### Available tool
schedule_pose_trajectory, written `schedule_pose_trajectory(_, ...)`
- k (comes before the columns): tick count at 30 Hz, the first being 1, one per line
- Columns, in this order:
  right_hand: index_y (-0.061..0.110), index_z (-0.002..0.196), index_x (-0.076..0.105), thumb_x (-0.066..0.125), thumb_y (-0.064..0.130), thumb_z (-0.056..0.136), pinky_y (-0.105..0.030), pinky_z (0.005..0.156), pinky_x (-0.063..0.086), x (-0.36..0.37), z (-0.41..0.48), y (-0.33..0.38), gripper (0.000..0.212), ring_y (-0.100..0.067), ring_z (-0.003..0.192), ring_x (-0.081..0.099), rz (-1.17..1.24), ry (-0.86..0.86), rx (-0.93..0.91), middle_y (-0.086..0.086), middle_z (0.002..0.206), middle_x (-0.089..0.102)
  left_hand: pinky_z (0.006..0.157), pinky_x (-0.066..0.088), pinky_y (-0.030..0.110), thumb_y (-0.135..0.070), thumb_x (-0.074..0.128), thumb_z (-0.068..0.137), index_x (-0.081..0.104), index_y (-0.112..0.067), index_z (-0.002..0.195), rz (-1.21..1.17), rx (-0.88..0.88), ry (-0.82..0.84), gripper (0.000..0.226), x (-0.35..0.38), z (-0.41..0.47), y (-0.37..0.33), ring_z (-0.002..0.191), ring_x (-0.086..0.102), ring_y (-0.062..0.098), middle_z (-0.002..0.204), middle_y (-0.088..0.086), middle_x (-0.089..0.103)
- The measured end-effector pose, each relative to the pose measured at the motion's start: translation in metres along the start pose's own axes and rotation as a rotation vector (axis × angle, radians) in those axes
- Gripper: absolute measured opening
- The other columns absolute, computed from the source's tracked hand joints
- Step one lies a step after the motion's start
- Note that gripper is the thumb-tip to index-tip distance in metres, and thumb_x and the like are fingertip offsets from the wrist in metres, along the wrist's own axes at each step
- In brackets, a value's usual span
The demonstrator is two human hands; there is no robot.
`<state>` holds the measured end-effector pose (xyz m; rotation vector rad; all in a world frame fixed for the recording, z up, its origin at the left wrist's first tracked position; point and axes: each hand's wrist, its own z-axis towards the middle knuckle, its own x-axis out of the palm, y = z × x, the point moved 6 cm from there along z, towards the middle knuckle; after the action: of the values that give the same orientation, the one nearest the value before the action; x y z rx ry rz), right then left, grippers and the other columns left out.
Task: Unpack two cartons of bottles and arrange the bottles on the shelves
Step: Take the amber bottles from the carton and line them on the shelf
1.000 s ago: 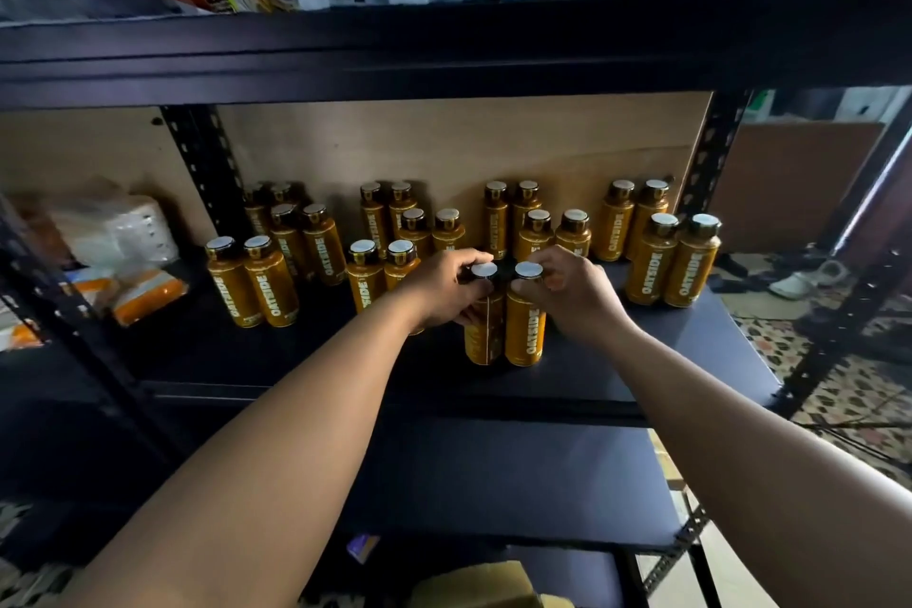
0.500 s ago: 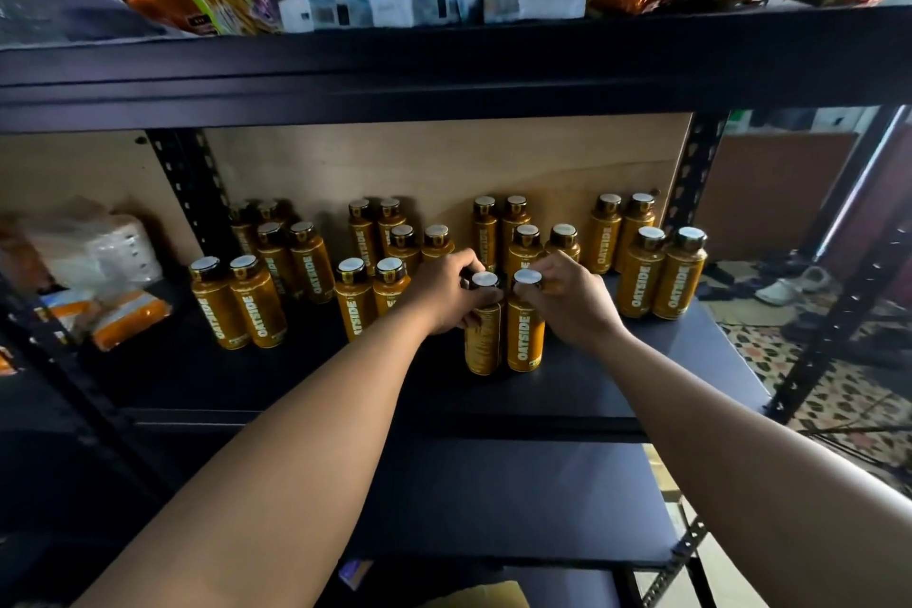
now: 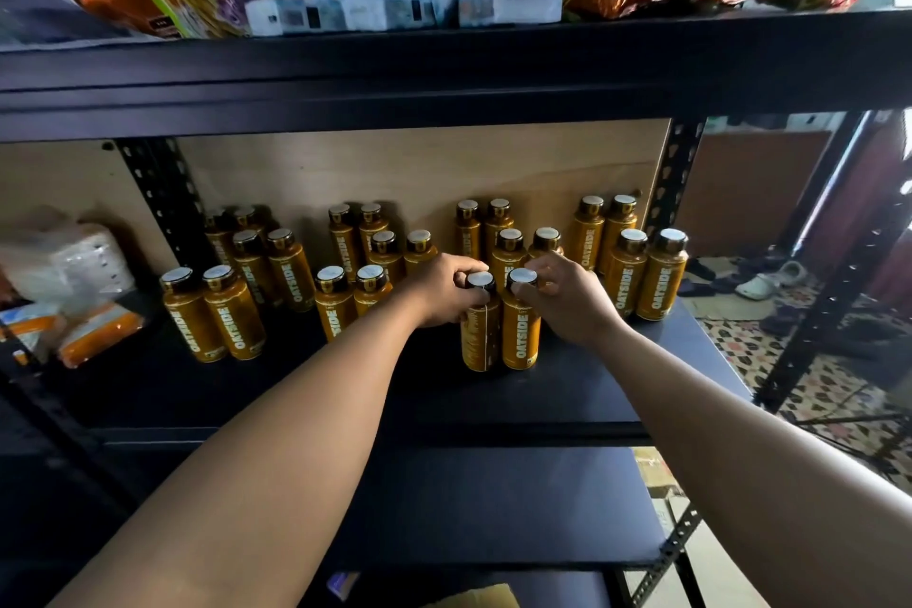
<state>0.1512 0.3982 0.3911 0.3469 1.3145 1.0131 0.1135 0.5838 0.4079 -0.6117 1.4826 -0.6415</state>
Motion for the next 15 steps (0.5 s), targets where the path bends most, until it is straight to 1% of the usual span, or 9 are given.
schedule_pose_trajectory(1, 0.021, 0.126, 0.06, 0.071, 0.041, 0.093, -0.039, 0.083, 0.061, 0.0, 0.0, -0.001, 0.04, -0.015, 0.103, 0.068, 0.001, 0.001, 0.001, 0.0, 0.125, 0.07, 0.073, 0.056, 0.029, -0.034, 0.074, 0.09, 0.056, -0.025, 0.141, 0.015, -0.002, -0.011, 0.054, -0.001, 0.0, 0.0, 0.102, 0.061, 0.016, 0.132, 0.006, 0.06)
schedule_pose_trajectory(3, 0.021, 0.127, 0.06, 0.07, 0.042, 0.093, -0.038, 0.083, 0.061, 0.001, -0.001, -0.002, 0.041, -0.014, 0.104, 0.068, 0.003, 0.008, -0.002, -0.001, 0.126, 0.069, 0.077, 0.046, 0.027, -0.043, 0.073, 0.089, 0.059, -0.027, 0.139, 0.108, 0.015, -0.064, 0.054, -0.004, 0.0, -0.001, 0.105, 0.057, 0.013, 0.132, 0.002, 0.062)
schedule_pose_trajectory(5, 0.021, 0.127, 0.06, 0.07, 0.042, 0.093, -0.038, 0.083, 0.061, 0.0, 0.0, -0.003, 0.042, -0.015, 0.105, 0.068, 0.009, 0.009, -0.002, -0.002, 0.127, 0.069, 0.084, 0.042, 0.027, -0.039, 0.071, 0.092, 0.058, -0.027, 0.139, 0.168, 0.037, -0.081, 0.051, -0.004, 0.002, -0.004, 0.117, 0.058, 0.016, 0.138, 0.001, 0.06)
schedule_pose_trajectory(7, 0.02, 0.129, 0.059, 0.07, 0.041, 0.093, -0.034, 0.082, 0.06, 0.0, 0.0, -0.003, 0.043, -0.015, 0.107, 0.067, 0.017, 0.01, 0.001, -0.003, 0.129, 0.068, 0.096, 0.043, 0.031, -0.032, 0.068, 0.095, 0.055, -0.026, 0.142, 0.207, 0.032, -0.021, 0.049, -0.001, 0.005, -0.007, 0.131, 0.052, 0.02, 0.148, 0.001, 0.053)
schedule_pose_trajectory(9, 0.02, 0.129, 0.059, 0.07, 0.04, 0.094, -0.03, 0.08, 0.058, 0.0, 0.0, -0.004, 0.043, -0.015, 0.107, 0.067, 0.024, 0.011, 0.003, -0.004, 0.131, 0.066, 0.106, 0.043, 0.037, -0.027, 0.067, 0.096, 0.051, -0.026, 0.145, 0.247, 0.021, 0.037, 0.052, -0.001, 0.006, -0.01, 0.136, 0.048, 0.022, 0.152, 0.003, 0.049)
schedule_pose_trajectory(10, 0.02, 0.13, 0.059, 0.07, 0.04, 0.094, -0.029, 0.079, 0.057, 0.0, 0.0, -0.004, 0.043, -0.014, 0.107, 0.066, 0.026, 0.013, 0.004, -0.004, 0.132, 0.066, 0.106, 0.044, 0.038, -0.027, 0.068, 0.095, 0.049, -0.026, 0.147, 0.24, 0.019, 0.044, 0.056, -0.002, 0.006, -0.011, 0.135, 0.049, 0.023, 0.151, 0.003, 0.049)
schedule_pose_trajectory(12, 0.019, 0.13, 0.059, 0.071, 0.039, 0.094, -0.028, 0.078, 0.057, -0.001, 0.0, -0.004, 0.043, -0.012, 0.104, 0.065, 0.028, 0.017, 0.006, -0.004, 0.133, 0.066, 0.096, 0.049, 0.036, -0.035, 0.074, 0.09, 0.047, -0.025, 0.148, 0.176, 0.021, 0.0, 0.065, -0.006, 0.003, -0.012, 0.125, 0.057, 0.022, 0.145, 0.003, 0.054)
schedule_pose_trajectory(14, 0.019, 0.129, 0.059, 0.071, 0.039, 0.094, -0.026, 0.076, 0.056, -0.001, 0.001, -0.003, 0.042, -0.01, 0.1, 0.064, 0.021, 0.018, 0.006, -0.004, 0.132, 0.066, 0.082, 0.052, 0.032, -0.047, 0.078, 0.083, 0.053, -0.024, 0.14, 0.15, 0.025, -0.093, 0.067, -0.008, -0.001, -0.012, 0.108, 0.062, 0.017, 0.128, 0.0, 0.06)
schedule_pose_trajectory(15, 0.019, 0.129, 0.06, 0.071, 0.038, 0.094, -0.024, 0.073, 0.055, -0.002, 0.001, -0.003, 0.042, -0.01, 0.099, 0.064, 0.016, 0.017, 0.002, -0.004, 0.131, 0.066, 0.076, 0.052, 0.031, -0.05, 0.079, 0.081, 0.058, -0.024, 0.132, 0.167, 0.031, -0.13, 0.061, -0.009, -0.002, -0.012, 0.1, 0.062, 0.015, 0.119, -0.002, 0.063)
